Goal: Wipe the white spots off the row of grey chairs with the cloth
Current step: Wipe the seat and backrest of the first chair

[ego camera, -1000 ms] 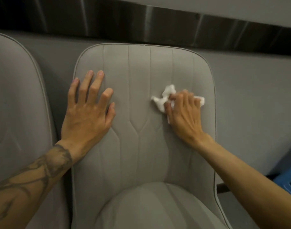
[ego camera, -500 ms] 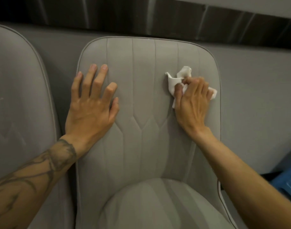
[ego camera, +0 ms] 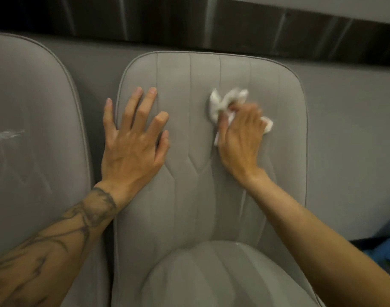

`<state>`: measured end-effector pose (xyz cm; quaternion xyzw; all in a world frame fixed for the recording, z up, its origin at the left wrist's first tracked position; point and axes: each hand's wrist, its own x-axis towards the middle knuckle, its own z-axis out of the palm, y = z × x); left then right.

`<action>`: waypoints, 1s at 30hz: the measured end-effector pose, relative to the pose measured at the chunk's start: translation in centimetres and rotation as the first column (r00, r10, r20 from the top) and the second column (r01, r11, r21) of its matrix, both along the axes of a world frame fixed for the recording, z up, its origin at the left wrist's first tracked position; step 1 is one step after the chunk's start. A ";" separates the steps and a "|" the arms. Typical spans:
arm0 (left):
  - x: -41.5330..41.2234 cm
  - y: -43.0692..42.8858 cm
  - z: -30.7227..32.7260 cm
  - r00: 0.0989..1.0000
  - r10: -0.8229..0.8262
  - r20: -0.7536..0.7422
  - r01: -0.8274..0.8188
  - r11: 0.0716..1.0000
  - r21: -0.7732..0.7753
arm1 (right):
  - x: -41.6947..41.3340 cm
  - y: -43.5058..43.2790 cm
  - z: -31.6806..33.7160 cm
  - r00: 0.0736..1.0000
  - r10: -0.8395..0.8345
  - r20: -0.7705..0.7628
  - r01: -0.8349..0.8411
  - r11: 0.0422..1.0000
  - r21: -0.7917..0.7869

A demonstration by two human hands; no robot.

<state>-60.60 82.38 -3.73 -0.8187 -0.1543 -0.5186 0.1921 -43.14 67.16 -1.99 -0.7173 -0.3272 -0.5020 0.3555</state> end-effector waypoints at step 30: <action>-0.2 0.2 -0.2 0.999 0.015 -0.041 -0.016 1.000 -0.014 | 3.3 -4.9 -3.5 0.982 -0.016 0.188 0.064 0.965 -0.256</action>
